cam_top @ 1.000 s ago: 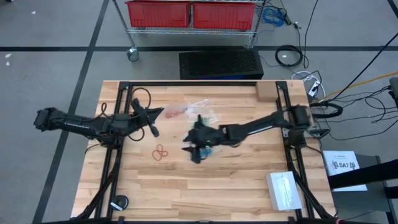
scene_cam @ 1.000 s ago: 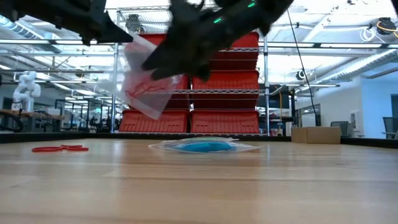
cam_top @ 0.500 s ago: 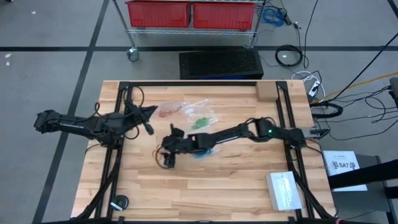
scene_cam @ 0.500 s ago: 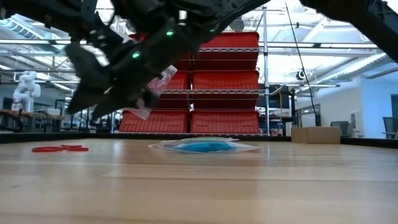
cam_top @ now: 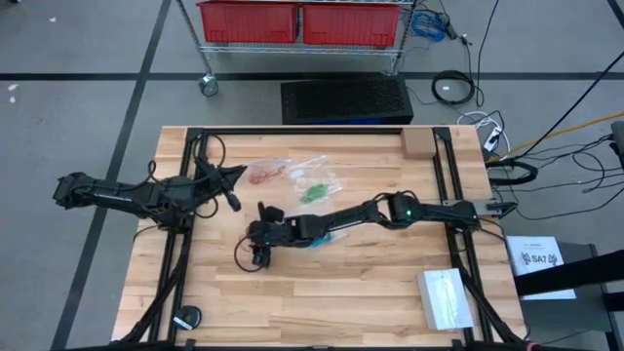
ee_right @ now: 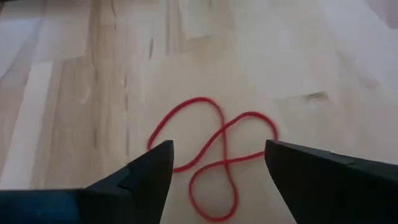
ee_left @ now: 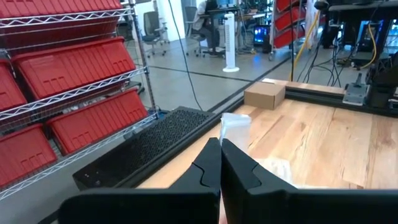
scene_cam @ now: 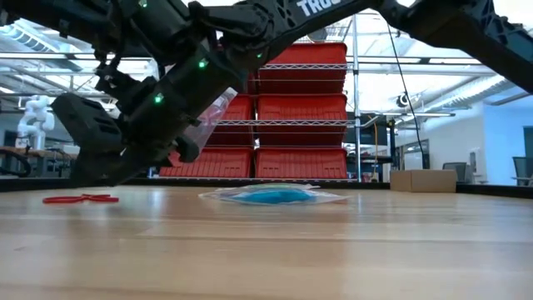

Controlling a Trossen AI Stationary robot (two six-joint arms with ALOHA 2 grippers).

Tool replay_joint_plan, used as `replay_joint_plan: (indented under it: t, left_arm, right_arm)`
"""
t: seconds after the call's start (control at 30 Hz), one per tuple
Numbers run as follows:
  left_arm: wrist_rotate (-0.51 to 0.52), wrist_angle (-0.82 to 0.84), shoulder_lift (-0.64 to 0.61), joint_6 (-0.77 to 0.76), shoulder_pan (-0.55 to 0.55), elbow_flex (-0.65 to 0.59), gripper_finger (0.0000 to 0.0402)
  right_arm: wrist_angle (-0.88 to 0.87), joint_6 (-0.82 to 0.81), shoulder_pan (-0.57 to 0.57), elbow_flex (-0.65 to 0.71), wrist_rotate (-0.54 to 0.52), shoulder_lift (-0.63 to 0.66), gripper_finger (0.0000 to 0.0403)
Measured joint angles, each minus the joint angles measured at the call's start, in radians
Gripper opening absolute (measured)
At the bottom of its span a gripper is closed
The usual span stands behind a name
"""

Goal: Sort rubber bands
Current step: Put the red rubber band into the right transparent zip bag

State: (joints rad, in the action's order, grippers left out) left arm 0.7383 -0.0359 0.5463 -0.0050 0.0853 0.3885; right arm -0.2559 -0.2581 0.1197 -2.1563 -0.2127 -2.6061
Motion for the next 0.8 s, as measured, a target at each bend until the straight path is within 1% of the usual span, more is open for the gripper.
replay_joint_plan:
  t: [0.33,0.43,0.53,0.63,0.73,0.77,0.8]
  left_arm:
    - [0.000,0.000,0.000,-0.008,0.000,0.000,0.0000]
    - [0.000,0.000,0.000,-0.008,0.000,0.000,0.0000]
    - [0.000,0.000,0.000,-0.008,0.000,0.000,0.0000]
    - [0.000,0.000,0.000,-0.008,0.000,0.000,0.0000]
    - [0.000,0.000,0.000,-0.008,0.000,0.000,0.0000]
    - [0.000,0.000,0.000,-0.008,0.000,0.000,0.0000]
    - [0.000,0.001,0.000,-0.007,0.000,0.000,0.0000]
  right_arm:
    - [0.038,-0.016,-0.009,-0.003,0.015,-0.045,0.0246]
    - [0.041,-0.013,-0.010,-0.003,0.017,-0.046,0.0231]
    - [0.040,-0.005,-0.016,-0.003,0.021,-0.047,0.0188]
    - [0.034,0.023,-0.020,-0.003,0.027,-0.048,0.0117]
    - [0.018,0.058,-0.026,-0.003,0.074,-0.048,0.0038]
    - [0.011,0.065,-0.026,-0.004,0.080,-0.048,0.0020]
    - [0.003,0.078,-0.025,-0.005,0.081,-0.048,0.0011]
